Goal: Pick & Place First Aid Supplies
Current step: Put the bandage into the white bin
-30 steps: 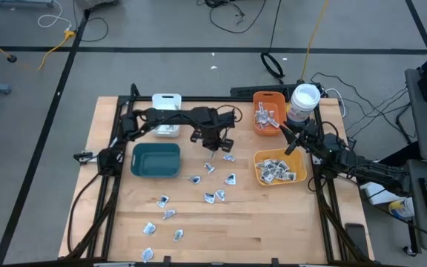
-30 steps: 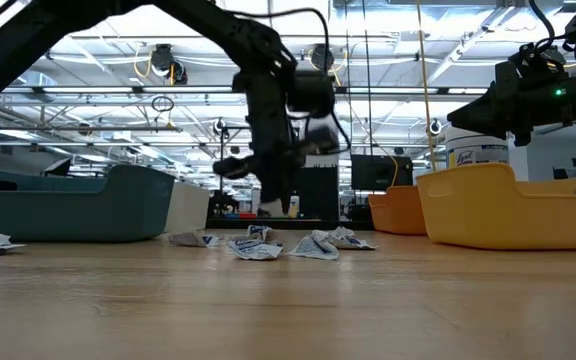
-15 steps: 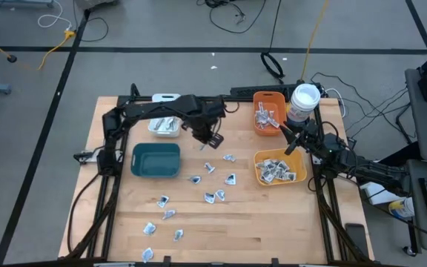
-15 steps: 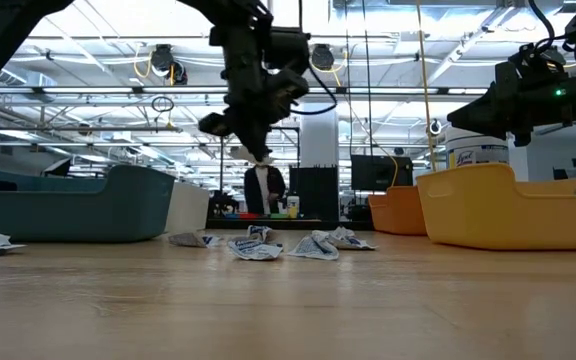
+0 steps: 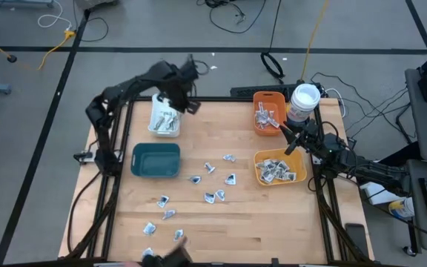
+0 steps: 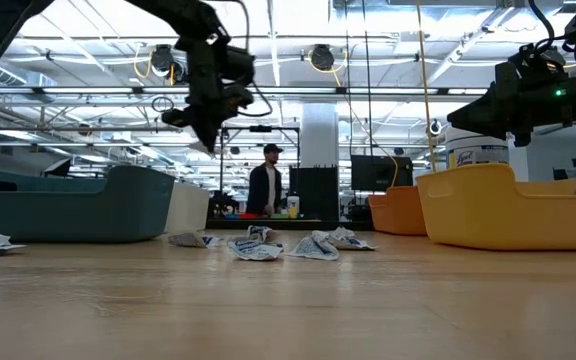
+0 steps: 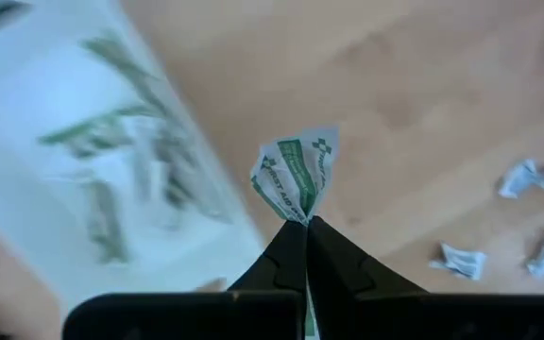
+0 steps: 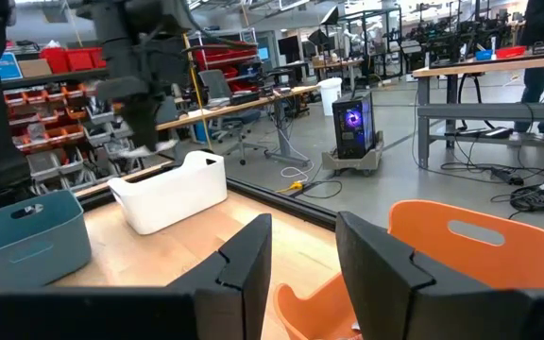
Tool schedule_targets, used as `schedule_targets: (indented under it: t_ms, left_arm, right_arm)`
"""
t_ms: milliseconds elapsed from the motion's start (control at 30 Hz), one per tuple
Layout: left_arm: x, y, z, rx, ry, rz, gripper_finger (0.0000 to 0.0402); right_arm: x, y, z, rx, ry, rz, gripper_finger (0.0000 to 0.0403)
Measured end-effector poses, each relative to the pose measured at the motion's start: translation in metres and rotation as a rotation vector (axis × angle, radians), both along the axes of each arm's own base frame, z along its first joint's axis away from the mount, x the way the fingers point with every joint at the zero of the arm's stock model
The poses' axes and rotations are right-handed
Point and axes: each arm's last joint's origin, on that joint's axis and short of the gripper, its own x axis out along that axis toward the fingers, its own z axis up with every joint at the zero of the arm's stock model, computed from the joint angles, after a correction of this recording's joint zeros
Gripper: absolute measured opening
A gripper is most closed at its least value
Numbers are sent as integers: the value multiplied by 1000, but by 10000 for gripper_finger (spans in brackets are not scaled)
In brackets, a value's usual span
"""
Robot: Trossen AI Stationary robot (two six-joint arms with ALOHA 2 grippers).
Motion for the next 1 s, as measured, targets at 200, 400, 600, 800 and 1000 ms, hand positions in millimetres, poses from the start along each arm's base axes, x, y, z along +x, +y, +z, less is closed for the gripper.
schedule_targets:
  t_ms: [200,400,600,800,1000]
  left_arm:
    - [-39,29,11,12,4,73,1]
    - [-57,41,-6,24,91,120,1]
    - [-61,42,-51,7,108,147,1]
    - [-65,33,-91,-28,102,173,2]
    - [-65,30,-98,-52,88,190,9]
  right_arm:
    - [0,0,0,0,0,0,116]
    - [0,0,0,0,0,0,116]
    - [0,0,0,0,0,0,116]
    - [0,0,0,0,0,0,116]
    - [0,0,0,0,0,0,116]
